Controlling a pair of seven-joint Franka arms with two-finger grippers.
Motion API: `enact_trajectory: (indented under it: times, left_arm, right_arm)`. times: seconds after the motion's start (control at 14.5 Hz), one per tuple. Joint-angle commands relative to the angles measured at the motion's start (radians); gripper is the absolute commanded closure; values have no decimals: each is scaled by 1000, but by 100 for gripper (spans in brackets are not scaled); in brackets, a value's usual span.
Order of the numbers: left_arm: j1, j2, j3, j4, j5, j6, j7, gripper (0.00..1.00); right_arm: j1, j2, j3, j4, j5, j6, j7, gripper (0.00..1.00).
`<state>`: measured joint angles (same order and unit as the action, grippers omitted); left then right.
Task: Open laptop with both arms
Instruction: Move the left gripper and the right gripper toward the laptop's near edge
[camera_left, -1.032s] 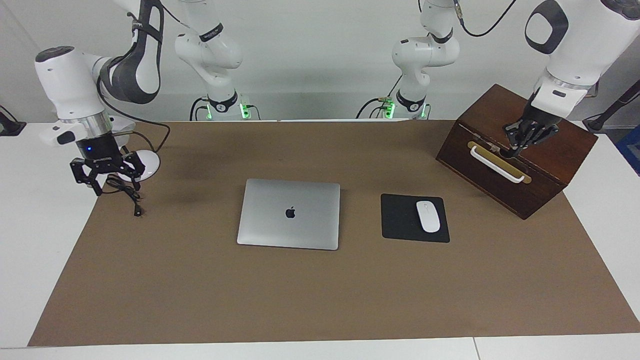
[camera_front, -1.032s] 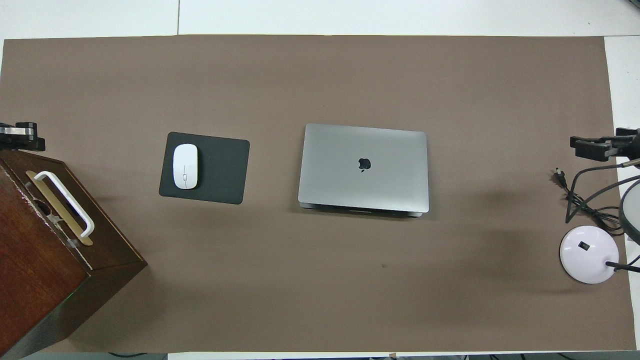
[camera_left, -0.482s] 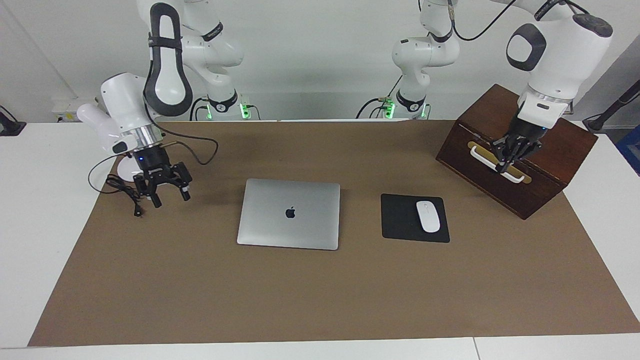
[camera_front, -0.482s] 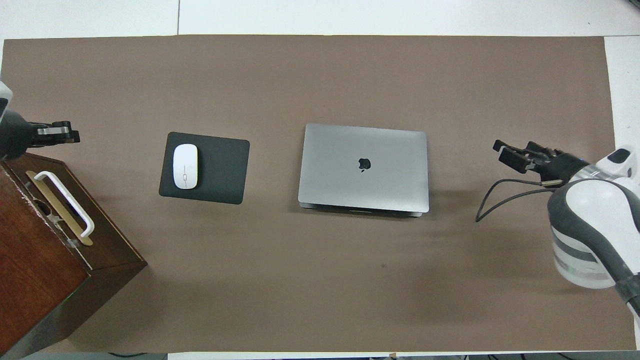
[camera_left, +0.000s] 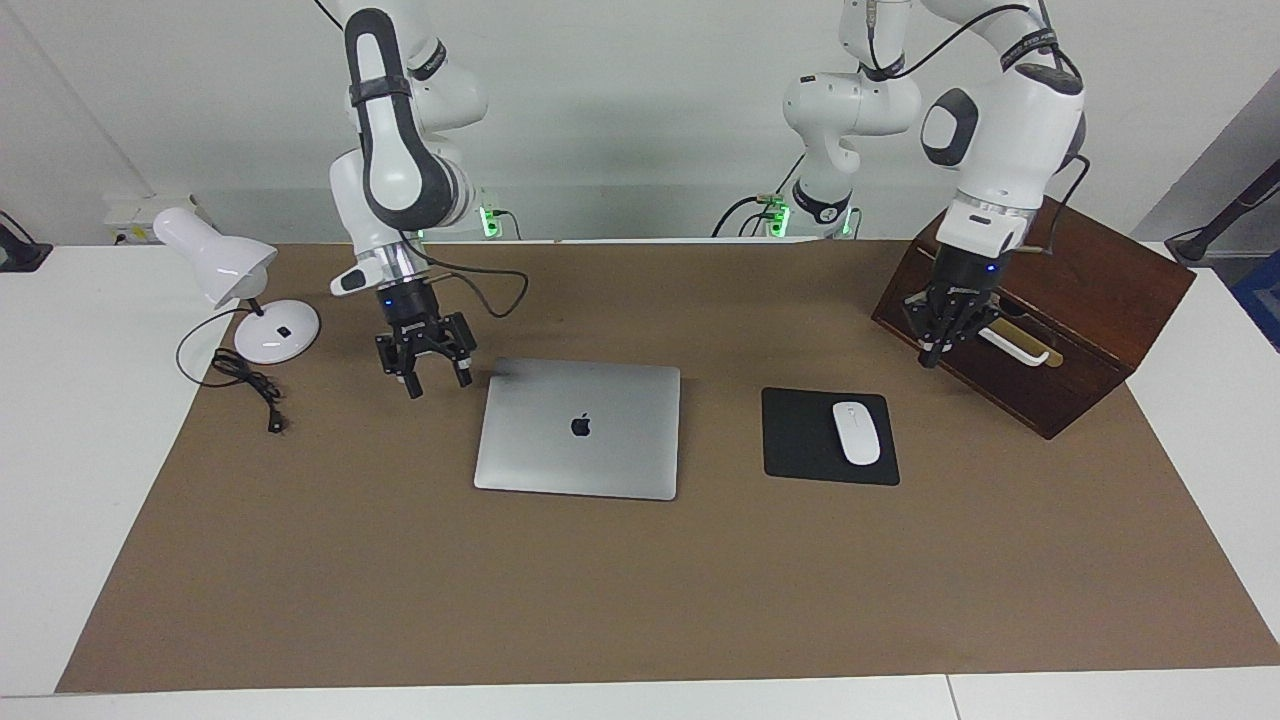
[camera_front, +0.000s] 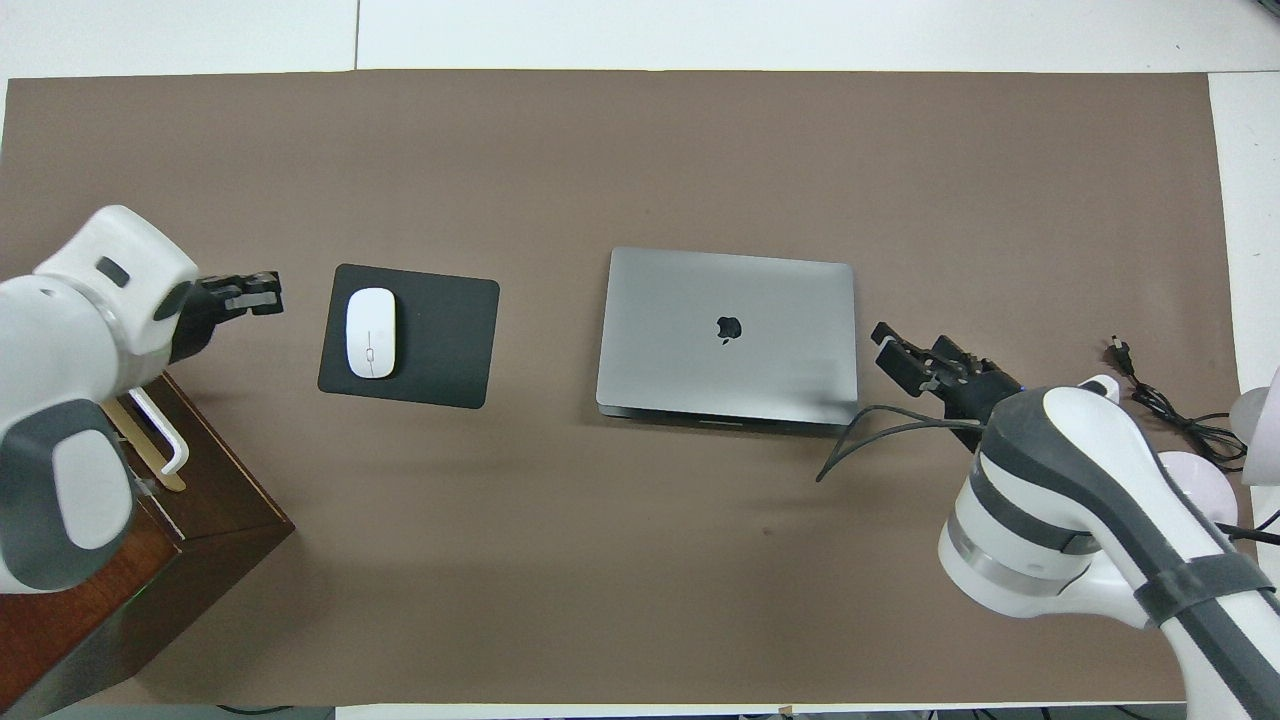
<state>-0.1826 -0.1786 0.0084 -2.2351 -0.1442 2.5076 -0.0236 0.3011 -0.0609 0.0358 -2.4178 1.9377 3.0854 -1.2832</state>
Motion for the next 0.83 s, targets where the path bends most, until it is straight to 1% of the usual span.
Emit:
enact_trajectory:
  times: [0.0,0.21,0.41,0.55,0.62,0.76]
  left_arm:
    - [-93,-87,15,-179,-12,176,-51,100]
    - [-167,-111,13,-282,-12,322,-116,100]
    - [-233,-113,12,-375,-12,472,-145,100]
    - [-276,-98,12,-444,-12,607,-171,100]
    - [-294,-76,12,-472,-12,675,-173,100]
    - [-327,-41,12,-494,-12,756,-176,100]
  right_arm:
    - [15,-13,-4,5,90,7,-33,0]
    - [59,-10,-4,19,209,6,-36,0]
    - [93,-8,-1,34,346,6,-39,0]
    - [113,-5,-1,39,404,6,-39,0]
    - [118,-2,-1,46,435,6,-39,0]
    - [124,12,-1,63,484,6,-38,0]
